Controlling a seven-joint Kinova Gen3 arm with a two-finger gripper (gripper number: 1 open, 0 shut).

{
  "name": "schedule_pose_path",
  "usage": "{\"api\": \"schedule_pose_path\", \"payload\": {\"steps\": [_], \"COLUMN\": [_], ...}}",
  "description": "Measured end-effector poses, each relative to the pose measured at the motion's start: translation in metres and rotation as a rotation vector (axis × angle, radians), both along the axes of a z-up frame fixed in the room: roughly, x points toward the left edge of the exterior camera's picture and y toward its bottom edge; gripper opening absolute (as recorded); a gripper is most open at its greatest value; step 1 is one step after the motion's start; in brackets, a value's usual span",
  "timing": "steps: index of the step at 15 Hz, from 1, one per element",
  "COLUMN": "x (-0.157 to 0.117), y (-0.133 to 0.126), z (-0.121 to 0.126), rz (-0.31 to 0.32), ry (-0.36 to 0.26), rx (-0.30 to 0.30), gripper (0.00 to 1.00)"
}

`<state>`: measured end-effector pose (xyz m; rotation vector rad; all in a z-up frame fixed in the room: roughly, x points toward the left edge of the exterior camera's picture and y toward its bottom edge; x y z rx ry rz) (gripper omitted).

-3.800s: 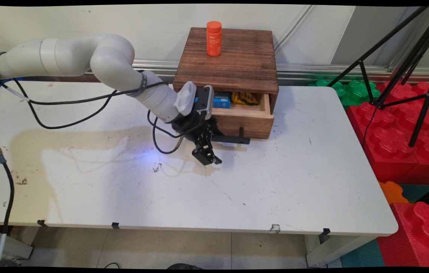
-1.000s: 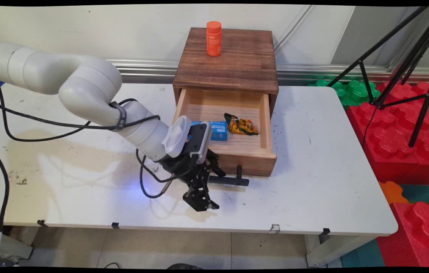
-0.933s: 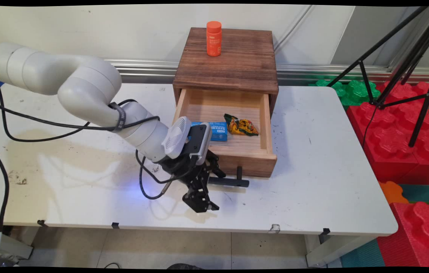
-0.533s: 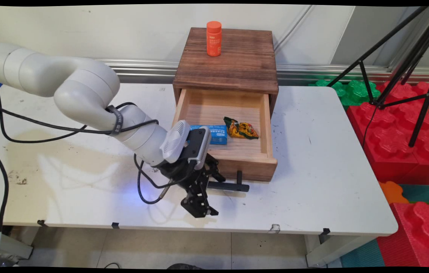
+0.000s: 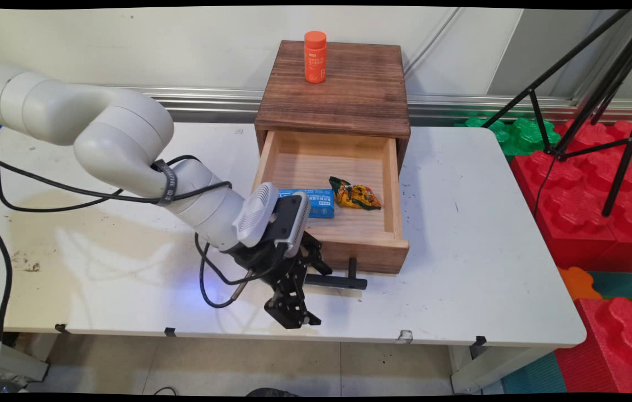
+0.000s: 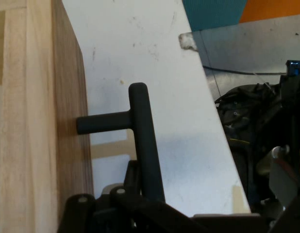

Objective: Open the drawer

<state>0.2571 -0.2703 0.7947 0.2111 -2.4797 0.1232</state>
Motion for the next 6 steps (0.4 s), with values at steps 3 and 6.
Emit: {"api": "schedule_pose_path", "payload": {"steps": [3, 6], "x": [-0.0013, -0.0022], "y": [0.0031, 0.0062], "z": [0.0006, 0.0014], "rz": [-0.004, -0.008], "ry": [0.002, 0.004], "rx": [0.002, 0.001], "gripper": [1.0, 1.0]}}
